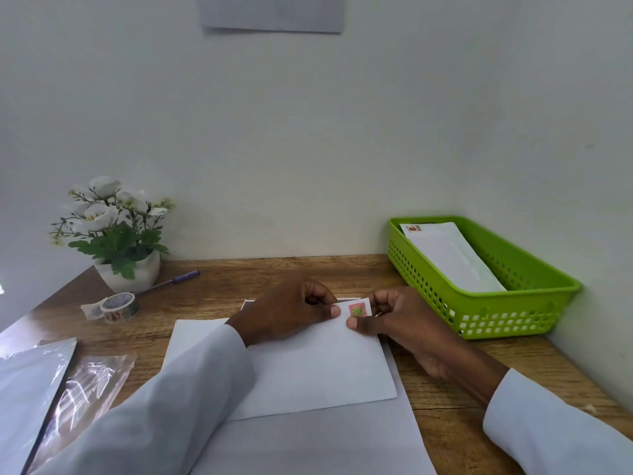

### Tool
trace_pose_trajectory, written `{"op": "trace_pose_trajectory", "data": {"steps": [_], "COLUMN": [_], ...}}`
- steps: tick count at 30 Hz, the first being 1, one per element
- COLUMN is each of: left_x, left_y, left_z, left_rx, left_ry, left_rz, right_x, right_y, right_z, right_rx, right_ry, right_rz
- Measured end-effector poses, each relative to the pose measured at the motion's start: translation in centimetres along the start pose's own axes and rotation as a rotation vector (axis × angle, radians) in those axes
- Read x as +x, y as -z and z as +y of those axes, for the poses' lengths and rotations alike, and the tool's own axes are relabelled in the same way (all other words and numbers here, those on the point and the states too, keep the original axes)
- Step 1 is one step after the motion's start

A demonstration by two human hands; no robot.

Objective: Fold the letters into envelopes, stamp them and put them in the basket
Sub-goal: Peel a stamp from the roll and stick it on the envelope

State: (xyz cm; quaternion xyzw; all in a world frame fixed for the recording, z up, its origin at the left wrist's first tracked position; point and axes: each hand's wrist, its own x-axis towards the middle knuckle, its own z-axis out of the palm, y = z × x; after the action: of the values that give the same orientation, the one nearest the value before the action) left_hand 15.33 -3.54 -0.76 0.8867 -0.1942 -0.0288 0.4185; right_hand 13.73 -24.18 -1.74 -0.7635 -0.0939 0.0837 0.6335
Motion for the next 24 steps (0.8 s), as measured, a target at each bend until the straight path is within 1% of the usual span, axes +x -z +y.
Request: {"op": "trace_pose_trajectory", "data": {"steps": [5, 8, 12, 17, 19, 22, 24], "left_x": [-0.2, -0.1, 0.1, -0.2, 0.0, 0.6, 1.0], "left_y": [-0.1, -0.3, -0.4, 0.5, 1.2, 2.7, 3.7], "left_z": [0.6, 0.5, 0.2, 1.1, 2.0, 4.1, 5.9], "left_rx": [0.029, -0.028, -0.087, -0.058, -0.156, -0.381, -0.536], "left_ry": [-0.031, 0.003, 0.051, 0.045, 0.060, 0.133, 0.142], "left_rz": [-0.037, -0.013, 0.051, 0.112, 0.196, 0.365, 0.428], "right_x": [0.0, -0.1, -0.3, -0.7, -1.0, -1.3, -1.6], "right_y": [-0.6, -0.8, -0.3, 0.0, 0.2, 0.5, 0.6], "right_z": [0.0, -0.1, -0.2, -1.2, -1.9, -3.4, -4.5], "right_rx": [-0.022, -0.032, 0.053, 0.169, 0.211, 0.305, 0.397], "right_ry": [0.016, 0.031, -0.007, -0.074, -0.049, 0.034, 0.082], "right_rz": [0.029, 0.065, -0.027, -0.086, -0.103, -0.061, -0.029]}}
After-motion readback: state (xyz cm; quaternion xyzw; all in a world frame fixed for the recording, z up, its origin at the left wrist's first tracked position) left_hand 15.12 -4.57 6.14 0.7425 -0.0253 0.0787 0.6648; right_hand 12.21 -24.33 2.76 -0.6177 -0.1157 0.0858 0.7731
